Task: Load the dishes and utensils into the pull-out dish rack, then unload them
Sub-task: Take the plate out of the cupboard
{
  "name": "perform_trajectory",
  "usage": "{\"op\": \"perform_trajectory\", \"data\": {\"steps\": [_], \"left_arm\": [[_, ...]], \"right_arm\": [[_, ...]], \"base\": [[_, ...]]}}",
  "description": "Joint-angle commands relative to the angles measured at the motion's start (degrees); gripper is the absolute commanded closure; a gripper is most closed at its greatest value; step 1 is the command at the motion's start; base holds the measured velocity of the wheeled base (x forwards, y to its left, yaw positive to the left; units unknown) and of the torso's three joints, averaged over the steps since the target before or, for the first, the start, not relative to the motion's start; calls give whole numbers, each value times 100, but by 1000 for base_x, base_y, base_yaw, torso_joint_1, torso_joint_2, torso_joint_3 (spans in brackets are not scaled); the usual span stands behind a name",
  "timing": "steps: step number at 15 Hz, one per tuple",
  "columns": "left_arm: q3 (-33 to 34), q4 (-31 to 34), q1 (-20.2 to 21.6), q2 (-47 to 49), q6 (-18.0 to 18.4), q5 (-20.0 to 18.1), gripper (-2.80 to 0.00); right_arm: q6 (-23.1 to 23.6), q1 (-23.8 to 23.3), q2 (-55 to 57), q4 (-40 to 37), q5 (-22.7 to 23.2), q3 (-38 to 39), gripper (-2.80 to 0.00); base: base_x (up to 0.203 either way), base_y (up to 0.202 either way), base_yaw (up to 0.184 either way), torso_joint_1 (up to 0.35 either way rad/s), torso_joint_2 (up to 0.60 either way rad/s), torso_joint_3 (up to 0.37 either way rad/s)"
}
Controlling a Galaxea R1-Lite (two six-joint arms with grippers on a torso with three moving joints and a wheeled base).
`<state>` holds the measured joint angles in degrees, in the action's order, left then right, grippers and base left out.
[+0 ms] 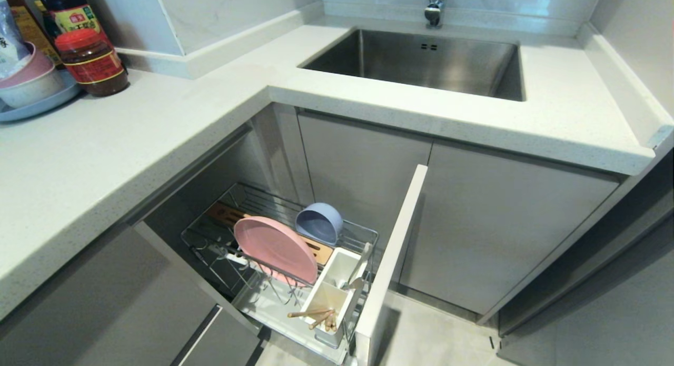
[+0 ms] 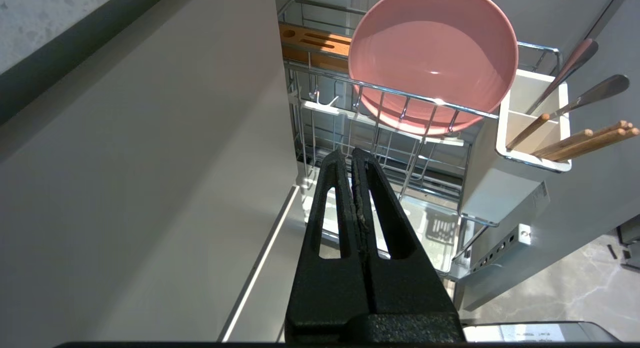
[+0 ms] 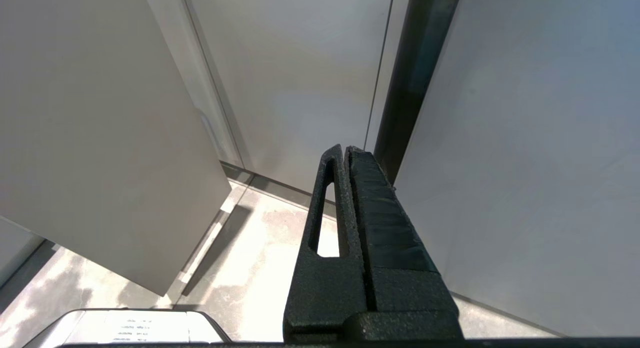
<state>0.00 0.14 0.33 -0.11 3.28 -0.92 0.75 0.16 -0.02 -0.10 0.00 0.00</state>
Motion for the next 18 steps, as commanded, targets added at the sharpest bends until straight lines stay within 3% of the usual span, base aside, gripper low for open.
{"op": "perform_trajectory", "data": {"steps": [1,4,7,10,13,15,18], "left_arm": [[-1,-51,2,-7,65,-8,0],[-543,-91,2,-4,88,3,0],[-1932,63,4,222,477,20,0],[-3441,121,126,1348,1020,461,0],[-5240,126,269,2852,1154,707,0],[-6373,131,323,3807,823,783,0],[-7723,171,314,5117,-364,1100,0]], "right_arm": [[4,2,2,1,0,0,0],[4,2,2,1,0,0,0],[4,2,2,1,0,0,0],[4,2,2,1,0,0,0],[4,2,2,1,-6,0,0],[4,2,2,1,-9,0,0],[4,2,2,1,-6,0,0]], "base": [[0,0,0,0,0,0],[0,0,0,0,0,0],[0,0,0,0,0,0],[0,0,0,0,0,0],[0,0,0,0,0,0],[0,0,0,0,0,0],[0,0,0,0,0,0]]}}
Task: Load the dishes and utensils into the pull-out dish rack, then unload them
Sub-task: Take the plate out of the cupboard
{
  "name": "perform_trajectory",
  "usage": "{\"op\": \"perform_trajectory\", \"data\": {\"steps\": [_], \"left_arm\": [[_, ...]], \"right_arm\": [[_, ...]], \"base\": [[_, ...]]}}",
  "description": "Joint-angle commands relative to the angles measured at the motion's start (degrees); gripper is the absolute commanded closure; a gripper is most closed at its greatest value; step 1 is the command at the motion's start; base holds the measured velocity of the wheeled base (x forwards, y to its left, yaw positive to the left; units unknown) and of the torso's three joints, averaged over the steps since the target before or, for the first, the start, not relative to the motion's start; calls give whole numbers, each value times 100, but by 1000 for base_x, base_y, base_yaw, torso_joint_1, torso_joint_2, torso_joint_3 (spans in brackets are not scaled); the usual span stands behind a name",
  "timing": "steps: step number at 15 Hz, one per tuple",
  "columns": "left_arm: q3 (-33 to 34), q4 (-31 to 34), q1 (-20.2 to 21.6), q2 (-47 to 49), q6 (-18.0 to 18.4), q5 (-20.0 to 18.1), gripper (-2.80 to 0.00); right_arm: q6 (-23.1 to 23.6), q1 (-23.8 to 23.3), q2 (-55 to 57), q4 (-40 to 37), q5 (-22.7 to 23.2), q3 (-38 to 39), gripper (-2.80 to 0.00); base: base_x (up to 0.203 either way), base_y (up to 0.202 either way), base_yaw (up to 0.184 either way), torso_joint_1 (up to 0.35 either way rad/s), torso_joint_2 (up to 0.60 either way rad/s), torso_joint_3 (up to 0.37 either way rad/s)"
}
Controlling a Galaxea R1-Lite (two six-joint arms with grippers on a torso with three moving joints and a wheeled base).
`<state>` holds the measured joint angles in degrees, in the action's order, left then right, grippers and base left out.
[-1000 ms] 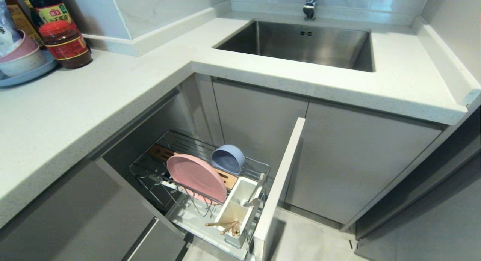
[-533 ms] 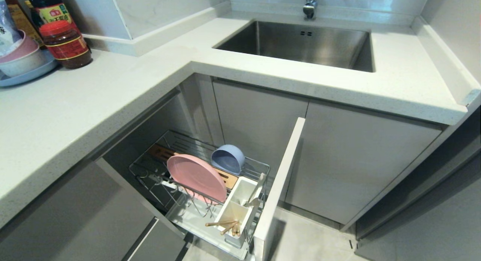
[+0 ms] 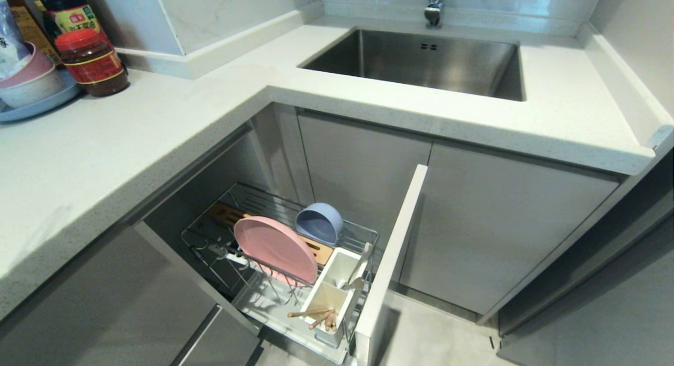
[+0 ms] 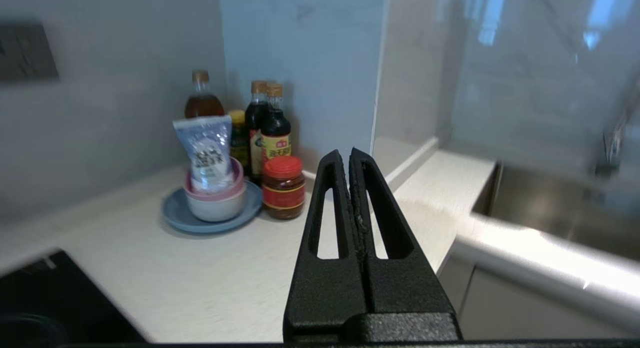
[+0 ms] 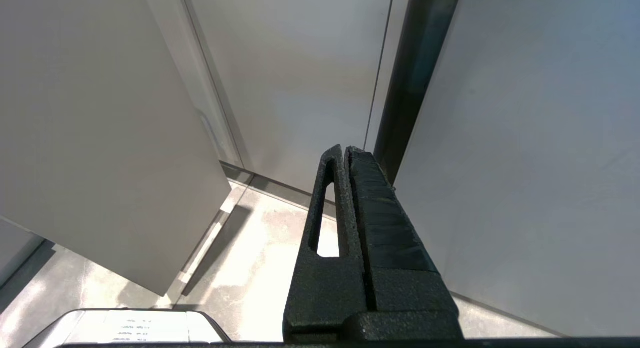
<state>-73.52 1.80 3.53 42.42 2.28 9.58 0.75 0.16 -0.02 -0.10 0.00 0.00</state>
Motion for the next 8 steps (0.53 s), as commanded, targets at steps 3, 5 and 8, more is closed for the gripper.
{"op": "perform_trajectory", "data": {"steps": [3,5,8], "left_arm": [[-519,-45,-431,1703,-1308,784,0],[-558,-52,-995,2018,-1591,956,0],[-597,-30,-2256,2358,-1924,1689,0]], "right_arm": [[4,2,-2,1,-1,0,0],[4,2,2,1,0,0,0],[4,2,2,1,0,0,0]], "base": [[0,0,0,0,0,0],[0,0,0,0,0,0],[0,0,0,0,0,0]]}}
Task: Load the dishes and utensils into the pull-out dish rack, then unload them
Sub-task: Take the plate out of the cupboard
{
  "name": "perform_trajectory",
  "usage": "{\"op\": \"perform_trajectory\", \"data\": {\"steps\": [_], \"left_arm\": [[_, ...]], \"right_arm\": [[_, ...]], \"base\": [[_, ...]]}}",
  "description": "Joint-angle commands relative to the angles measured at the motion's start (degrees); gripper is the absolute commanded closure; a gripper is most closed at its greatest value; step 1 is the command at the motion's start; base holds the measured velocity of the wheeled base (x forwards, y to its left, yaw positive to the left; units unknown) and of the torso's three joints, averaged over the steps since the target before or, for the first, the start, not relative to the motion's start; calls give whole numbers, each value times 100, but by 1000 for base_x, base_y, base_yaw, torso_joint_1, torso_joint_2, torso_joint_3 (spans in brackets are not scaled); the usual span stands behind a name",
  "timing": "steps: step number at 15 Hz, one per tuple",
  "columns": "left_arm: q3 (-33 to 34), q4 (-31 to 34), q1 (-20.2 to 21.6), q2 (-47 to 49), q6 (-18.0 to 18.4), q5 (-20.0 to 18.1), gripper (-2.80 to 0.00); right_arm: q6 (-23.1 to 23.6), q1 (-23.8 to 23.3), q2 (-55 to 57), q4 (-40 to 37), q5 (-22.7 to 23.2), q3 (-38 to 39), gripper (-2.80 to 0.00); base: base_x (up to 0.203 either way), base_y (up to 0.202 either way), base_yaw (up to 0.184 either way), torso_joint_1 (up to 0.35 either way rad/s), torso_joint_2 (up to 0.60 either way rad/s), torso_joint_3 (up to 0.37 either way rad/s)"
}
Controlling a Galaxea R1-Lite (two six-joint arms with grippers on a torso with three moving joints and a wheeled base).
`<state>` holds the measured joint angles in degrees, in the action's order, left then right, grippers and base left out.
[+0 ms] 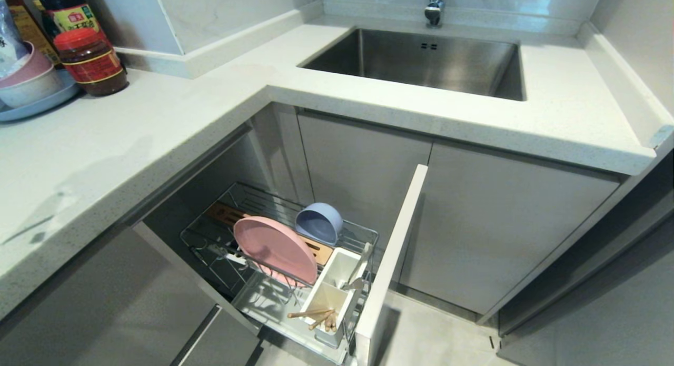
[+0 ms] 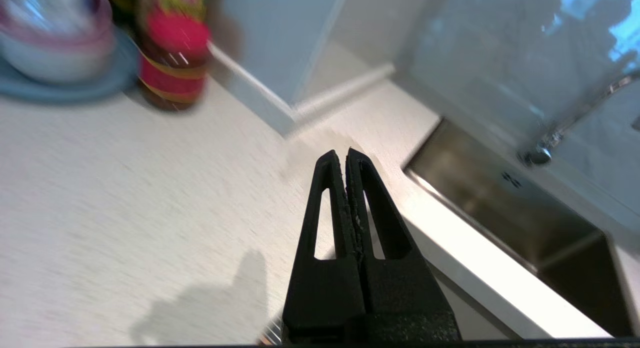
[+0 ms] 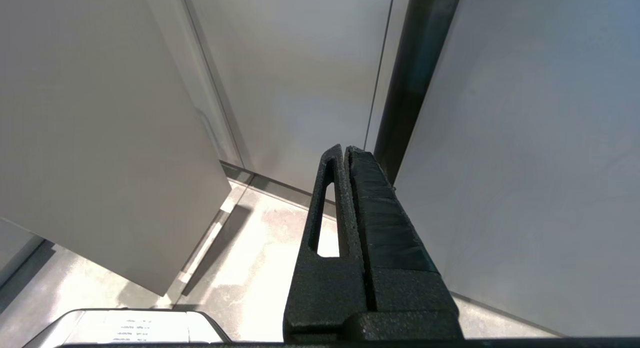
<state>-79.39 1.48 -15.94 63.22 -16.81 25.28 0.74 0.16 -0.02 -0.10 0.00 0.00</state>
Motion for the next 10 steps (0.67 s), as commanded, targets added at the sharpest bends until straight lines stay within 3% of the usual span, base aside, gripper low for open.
{"op": "perform_trajectory", "data": {"steps": [1,4,7,10], "left_arm": [[-9,8,-756,408,-107,398,0],[13,367,-1644,1111,-723,958,0],[-2,1595,-2153,1599,-1616,1056,0],[90,2774,-2267,1906,-2761,935,0]], "right_arm": [[5,2,2,1,0,0,0],[5,2,2,1,0,0,0],[5,2,2,1,0,0,0],[5,2,2,1,0,0,0]], "base": [[0,0,0,0,0,0],[0,0,0,0,0,0],[0,0,0,0,0,0],[0,0,0,0,0,0]]}}
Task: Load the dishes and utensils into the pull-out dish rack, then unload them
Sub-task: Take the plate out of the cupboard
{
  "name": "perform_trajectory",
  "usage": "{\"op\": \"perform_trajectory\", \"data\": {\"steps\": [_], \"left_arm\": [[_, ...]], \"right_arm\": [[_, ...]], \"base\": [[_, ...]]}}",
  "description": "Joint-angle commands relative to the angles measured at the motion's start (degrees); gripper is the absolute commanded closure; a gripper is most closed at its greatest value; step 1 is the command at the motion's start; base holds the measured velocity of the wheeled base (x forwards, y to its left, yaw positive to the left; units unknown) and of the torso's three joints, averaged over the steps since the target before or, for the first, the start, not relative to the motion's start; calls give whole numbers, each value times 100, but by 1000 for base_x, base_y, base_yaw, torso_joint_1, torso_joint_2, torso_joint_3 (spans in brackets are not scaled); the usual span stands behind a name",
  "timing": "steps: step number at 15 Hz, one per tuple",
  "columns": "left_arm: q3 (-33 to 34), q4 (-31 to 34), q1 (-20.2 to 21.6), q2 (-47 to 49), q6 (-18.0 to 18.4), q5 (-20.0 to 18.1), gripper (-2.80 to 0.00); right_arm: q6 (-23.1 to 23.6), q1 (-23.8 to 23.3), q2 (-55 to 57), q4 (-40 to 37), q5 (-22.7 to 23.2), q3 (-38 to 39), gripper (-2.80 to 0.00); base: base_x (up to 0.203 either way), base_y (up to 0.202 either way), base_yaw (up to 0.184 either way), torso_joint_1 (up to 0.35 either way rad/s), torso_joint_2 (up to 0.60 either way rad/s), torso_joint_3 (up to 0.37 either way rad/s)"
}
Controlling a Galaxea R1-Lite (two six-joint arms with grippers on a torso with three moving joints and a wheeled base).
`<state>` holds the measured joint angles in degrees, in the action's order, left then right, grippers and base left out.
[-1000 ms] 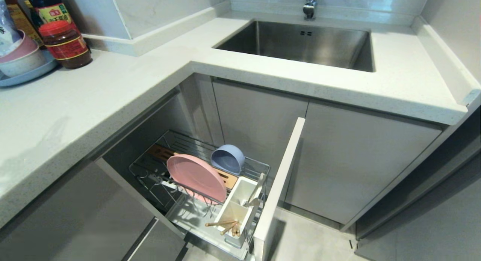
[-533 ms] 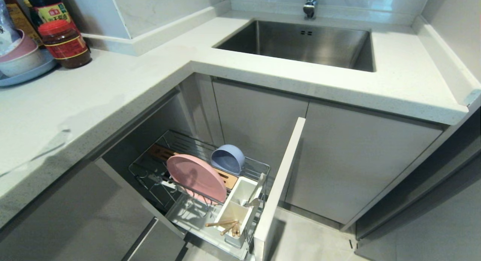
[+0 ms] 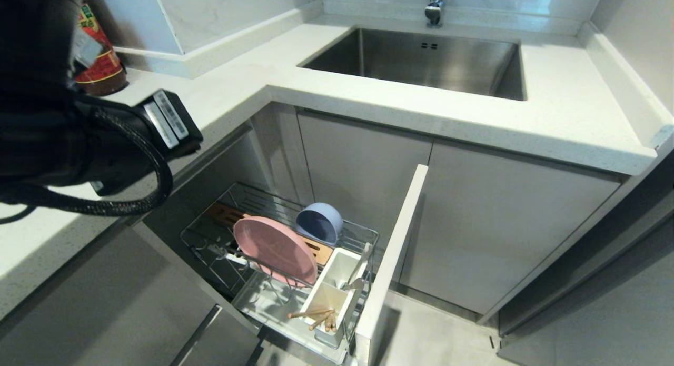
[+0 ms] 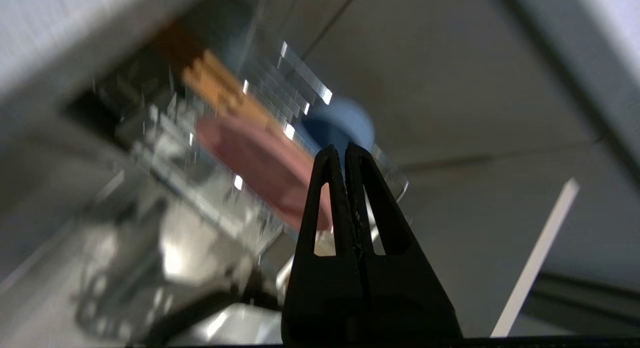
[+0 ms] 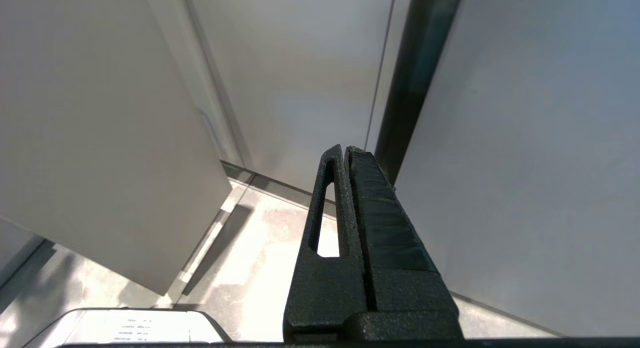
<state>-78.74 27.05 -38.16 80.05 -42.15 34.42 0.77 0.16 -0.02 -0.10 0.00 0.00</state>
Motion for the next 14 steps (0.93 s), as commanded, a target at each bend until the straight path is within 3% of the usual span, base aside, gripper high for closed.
{"op": "perform_trajectory", "data": {"steps": [1,3,4,11,14], "left_arm": [[69,317,-55,379,-440,-86,0],[84,355,-64,732,-567,-139,0],[99,360,-74,927,-678,-146,-280],[80,301,-174,2159,-1549,-130,-280],[133,-145,-153,2721,-1732,51,-280]], "right_arm": [[2,2,2,1,-1,0,0],[2,2,2,1,0,0,0],[2,2,2,1,0,0,0],[2,2,2,1,0,0,0],[2,2,2,1,0,0,0]], "base": [[0,0,0,0,0,0],[0,0,0,0,0,0],[0,0,0,0,0,0],[0,0,0,0,0,0],[0,0,0,0,0,0]]}}
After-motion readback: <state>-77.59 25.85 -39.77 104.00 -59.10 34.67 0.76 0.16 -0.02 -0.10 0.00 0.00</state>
